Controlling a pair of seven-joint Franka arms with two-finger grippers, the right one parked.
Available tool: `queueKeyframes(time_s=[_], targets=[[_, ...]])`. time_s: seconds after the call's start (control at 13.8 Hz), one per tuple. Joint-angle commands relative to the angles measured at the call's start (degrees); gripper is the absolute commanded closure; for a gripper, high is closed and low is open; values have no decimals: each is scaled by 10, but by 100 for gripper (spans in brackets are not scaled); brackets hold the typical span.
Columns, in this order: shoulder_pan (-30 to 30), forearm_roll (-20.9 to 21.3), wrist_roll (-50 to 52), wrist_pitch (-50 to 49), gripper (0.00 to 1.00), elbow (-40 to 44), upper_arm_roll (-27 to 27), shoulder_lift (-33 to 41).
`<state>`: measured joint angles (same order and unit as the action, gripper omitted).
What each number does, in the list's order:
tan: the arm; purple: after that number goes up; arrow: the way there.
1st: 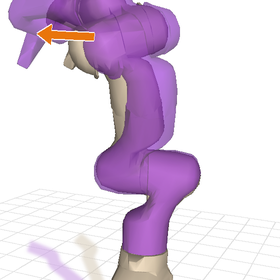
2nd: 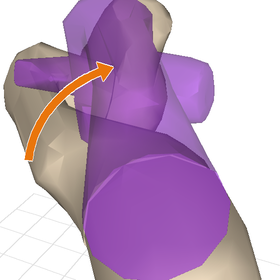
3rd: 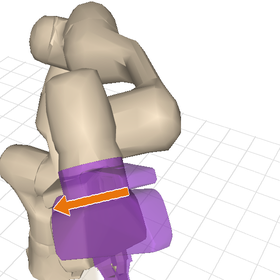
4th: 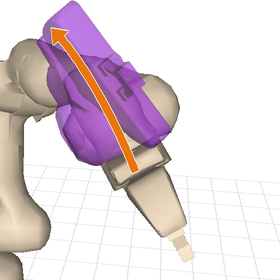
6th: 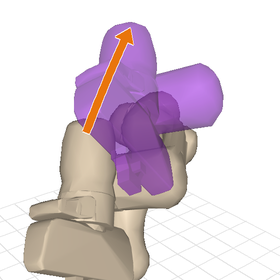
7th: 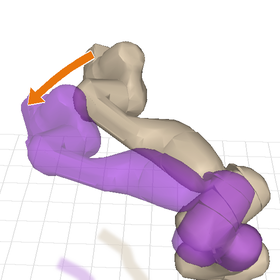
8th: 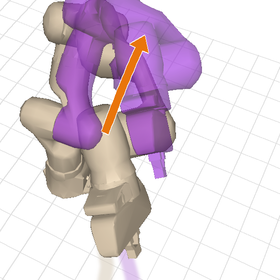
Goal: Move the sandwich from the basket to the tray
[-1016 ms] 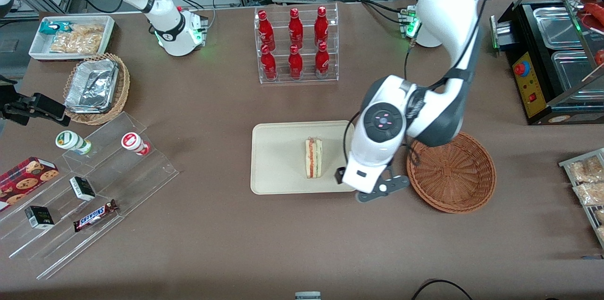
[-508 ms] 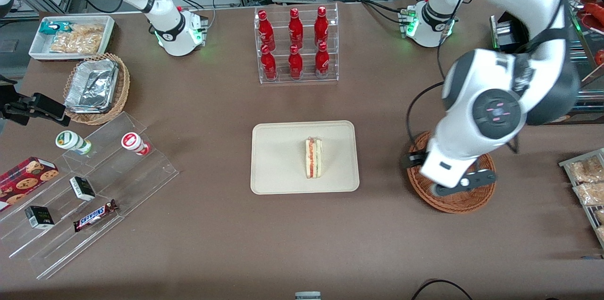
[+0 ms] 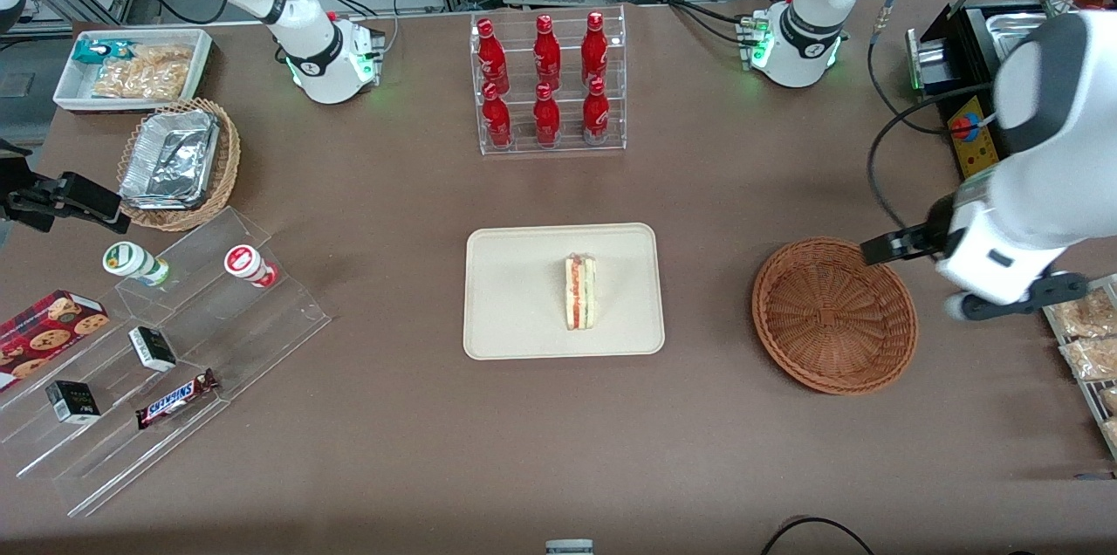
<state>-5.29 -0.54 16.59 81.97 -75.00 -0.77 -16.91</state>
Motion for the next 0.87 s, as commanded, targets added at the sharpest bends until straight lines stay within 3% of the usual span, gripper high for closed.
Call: queueKeyframes(time_s=[0.0, 0.36, 0.8], targets=[[50, -16, -75, -37, 0, -22, -4, 42], [46, -3, -68, -81, 0, -29, -7, 75], [-10, 48, -67, -58, 0, -145, -7, 175]])
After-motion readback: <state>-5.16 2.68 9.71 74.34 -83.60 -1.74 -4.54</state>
